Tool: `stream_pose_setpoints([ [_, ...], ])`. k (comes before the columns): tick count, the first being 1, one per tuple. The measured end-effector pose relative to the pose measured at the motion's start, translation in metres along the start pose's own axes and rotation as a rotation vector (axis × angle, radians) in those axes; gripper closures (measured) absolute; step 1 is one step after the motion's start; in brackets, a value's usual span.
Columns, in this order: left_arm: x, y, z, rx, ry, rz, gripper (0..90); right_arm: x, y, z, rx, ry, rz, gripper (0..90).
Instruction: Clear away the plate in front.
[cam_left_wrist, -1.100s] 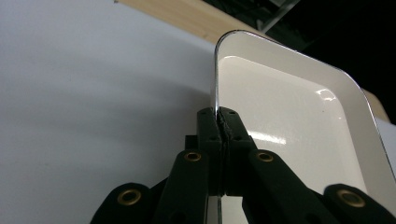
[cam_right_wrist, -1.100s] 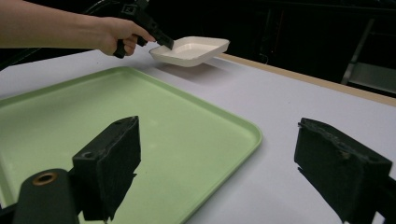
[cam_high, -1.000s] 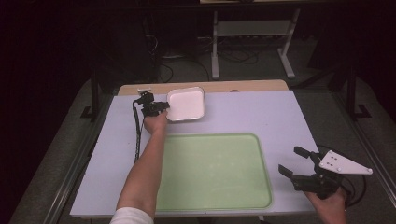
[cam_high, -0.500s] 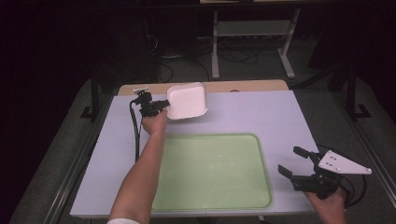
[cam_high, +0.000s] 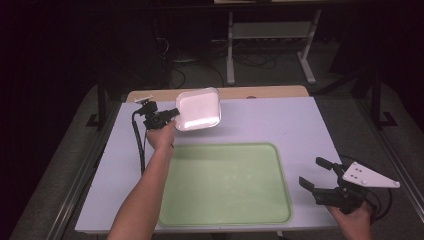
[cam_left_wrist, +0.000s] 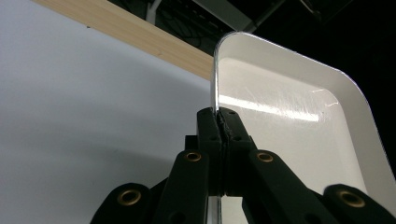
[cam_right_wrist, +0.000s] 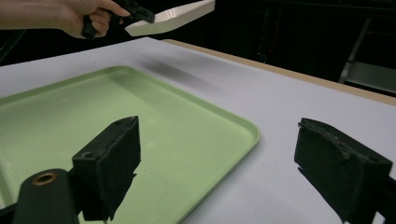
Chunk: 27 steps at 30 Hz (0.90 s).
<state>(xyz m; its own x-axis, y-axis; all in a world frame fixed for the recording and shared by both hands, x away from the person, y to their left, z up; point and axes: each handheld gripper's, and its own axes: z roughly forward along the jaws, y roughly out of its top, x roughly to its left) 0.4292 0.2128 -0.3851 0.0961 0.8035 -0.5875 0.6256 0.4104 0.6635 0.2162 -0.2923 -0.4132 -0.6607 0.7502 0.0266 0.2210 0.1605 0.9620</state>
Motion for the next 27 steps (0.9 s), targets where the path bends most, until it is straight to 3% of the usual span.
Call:
stream_pose_setpoints([
  [8,-0.006,-0.004,-0.016,-0.013,-0.014,0.019,88.7,-0.001,0.000,-0.001,0.001,-0.006,0.000,13.7],
  [16,-0.007,-0.014,-0.034,-0.026,-0.051,0.009,88.7,0.000,0.000,0.000,0.004,-0.004,-0.005,13.6],
  [27,-0.003,-0.034,-0.057,-0.040,-0.062,-0.002,88.7,0.003,0.002,0.000,0.003,-0.005,-0.011,13.7],
])
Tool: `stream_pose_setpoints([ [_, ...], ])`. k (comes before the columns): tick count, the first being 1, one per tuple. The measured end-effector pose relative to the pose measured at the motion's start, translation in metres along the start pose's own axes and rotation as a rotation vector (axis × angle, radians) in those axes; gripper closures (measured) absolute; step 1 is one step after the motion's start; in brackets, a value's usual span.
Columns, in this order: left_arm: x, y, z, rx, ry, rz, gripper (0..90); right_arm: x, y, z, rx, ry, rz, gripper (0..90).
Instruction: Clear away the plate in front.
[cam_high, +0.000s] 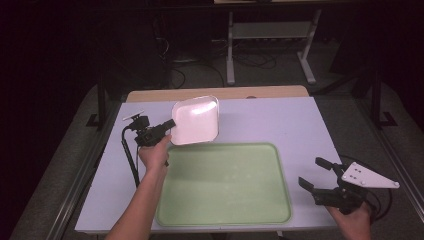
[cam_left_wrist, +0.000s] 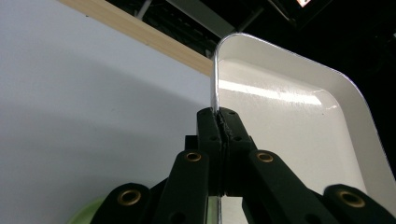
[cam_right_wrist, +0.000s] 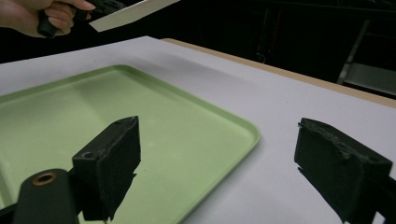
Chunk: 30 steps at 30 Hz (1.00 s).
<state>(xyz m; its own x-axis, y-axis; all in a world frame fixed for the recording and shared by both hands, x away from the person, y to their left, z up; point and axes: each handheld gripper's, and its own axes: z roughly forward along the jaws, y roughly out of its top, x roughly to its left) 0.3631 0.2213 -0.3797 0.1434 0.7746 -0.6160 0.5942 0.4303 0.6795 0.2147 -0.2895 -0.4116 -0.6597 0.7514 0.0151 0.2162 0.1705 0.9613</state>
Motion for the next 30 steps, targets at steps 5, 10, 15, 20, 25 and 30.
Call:
stream_pose_setpoints([
  [5,0.002,-0.007,-0.006,0.002,0.002,0.004,88.7,0.001,0.001,0.000,-0.005,-0.001,-0.001,13.7],
  [10,0.002,-0.013,-0.012,-0.004,-0.002,0.002,88.7,0.001,0.000,0.000,-0.003,-0.003,0.001,13.7],
  [15,0.002,-0.021,-0.016,-0.004,-0.015,0.001,88.7,0.001,0.000,0.000,-0.004,-0.002,0.001,13.6],
  [20,0.004,-0.030,-0.021,0.001,-0.016,-0.008,88.7,0.001,0.000,0.000,-0.004,-0.002,-0.001,13.7],
  [25,0.005,-0.038,-0.023,0.001,-0.019,-0.014,88.7,0.001,0.000,0.001,-0.002,0.000,0.001,13.7],
  [30,0.005,-0.048,-0.025,0.012,-0.016,-0.020,88.7,0.002,0.000,0.001,-0.001,0.001,0.001,13.6],
])
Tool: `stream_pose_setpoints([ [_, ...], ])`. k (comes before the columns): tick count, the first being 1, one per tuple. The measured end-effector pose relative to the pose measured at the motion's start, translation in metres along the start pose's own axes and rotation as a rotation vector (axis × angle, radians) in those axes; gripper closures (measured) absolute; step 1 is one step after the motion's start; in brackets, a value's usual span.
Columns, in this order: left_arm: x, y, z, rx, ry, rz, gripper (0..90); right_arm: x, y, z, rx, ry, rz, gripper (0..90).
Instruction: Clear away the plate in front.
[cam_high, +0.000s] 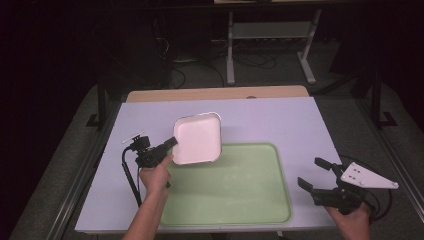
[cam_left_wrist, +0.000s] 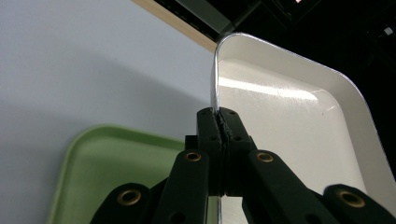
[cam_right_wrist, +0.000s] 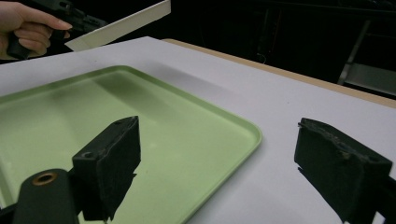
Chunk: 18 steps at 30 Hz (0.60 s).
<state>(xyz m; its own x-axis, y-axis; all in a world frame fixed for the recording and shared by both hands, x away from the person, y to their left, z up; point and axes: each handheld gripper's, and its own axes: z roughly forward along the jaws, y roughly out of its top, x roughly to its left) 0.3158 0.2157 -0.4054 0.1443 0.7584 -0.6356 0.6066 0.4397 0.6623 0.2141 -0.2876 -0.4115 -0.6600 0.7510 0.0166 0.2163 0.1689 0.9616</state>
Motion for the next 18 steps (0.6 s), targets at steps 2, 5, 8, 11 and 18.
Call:
stream_pose_setpoints([
  [2,0.000,-0.004,-0.002,-0.004,0.000,0.003,88.7,0.000,0.000,0.000,-0.002,-0.002,-0.002,13.7],
  [5,-0.002,-0.010,-0.004,-0.003,0.006,0.017,88.7,0.000,0.000,-0.001,0.000,-0.001,-0.001,13.7],
  [8,-0.002,-0.017,-0.005,0.003,0.005,0.015,88.7,0.000,0.000,0.000,0.001,0.000,-0.002,13.7],
  [11,-0.002,-0.024,-0.006,0.008,0.011,0.007,88.7,0.000,0.000,-0.001,0.001,-0.001,-0.004,13.7],
  [18,-0.001,-0.032,-0.010,0.013,0.019,0.007,88.7,0.001,0.000,0.000,0.002,-0.001,-0.005,13.7],
])
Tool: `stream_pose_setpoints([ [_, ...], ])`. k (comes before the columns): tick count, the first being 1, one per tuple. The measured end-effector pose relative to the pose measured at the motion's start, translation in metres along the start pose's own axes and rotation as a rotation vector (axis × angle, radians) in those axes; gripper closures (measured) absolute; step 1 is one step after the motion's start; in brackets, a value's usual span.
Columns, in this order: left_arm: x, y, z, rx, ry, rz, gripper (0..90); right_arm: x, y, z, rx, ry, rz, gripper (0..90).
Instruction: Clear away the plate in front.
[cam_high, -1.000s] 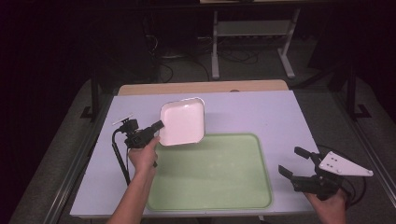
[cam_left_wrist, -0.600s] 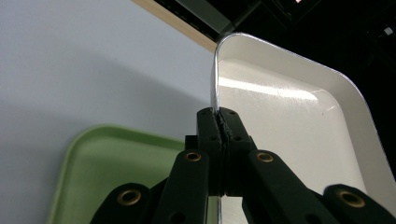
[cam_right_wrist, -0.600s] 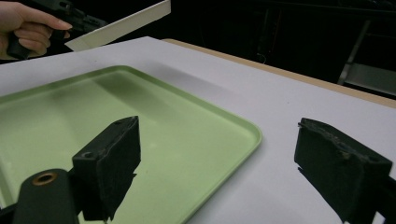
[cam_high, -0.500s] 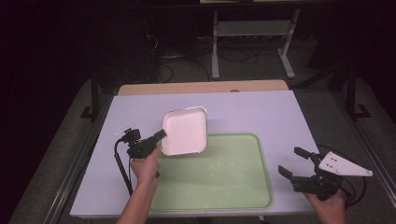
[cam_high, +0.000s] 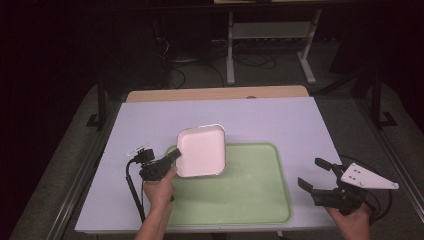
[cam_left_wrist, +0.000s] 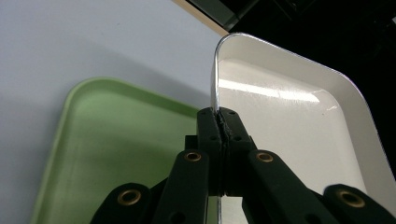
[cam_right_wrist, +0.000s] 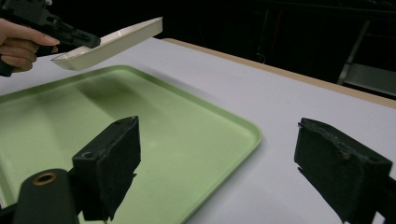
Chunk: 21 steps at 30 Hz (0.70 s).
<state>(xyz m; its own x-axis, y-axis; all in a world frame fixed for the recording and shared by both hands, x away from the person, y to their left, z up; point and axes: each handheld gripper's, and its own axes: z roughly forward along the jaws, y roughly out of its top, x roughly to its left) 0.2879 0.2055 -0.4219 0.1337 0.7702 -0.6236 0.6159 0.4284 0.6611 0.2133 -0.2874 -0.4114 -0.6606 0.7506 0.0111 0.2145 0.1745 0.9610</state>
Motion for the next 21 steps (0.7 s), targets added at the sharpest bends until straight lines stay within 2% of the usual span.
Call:
stream_pose_setpoints([
  [12,-0.010,-0.020,-0.006,0.021,-0.006,0.009,88.7,0.002,0.000,0.000,-0.001,0.000,0.000,13.7],
  [17,-0.015,-0.032,-0.007,0.041,0.006,0.027,88.6,0.002,0.000,0.001,0.002,0.003,-0.002,13.7],
  [21,-0.019,-0.043,-0.005,0.053,0.022,0.025,88.6,0.003,0.001,0.001,0.002,0.004,-0.002,13.7],
])
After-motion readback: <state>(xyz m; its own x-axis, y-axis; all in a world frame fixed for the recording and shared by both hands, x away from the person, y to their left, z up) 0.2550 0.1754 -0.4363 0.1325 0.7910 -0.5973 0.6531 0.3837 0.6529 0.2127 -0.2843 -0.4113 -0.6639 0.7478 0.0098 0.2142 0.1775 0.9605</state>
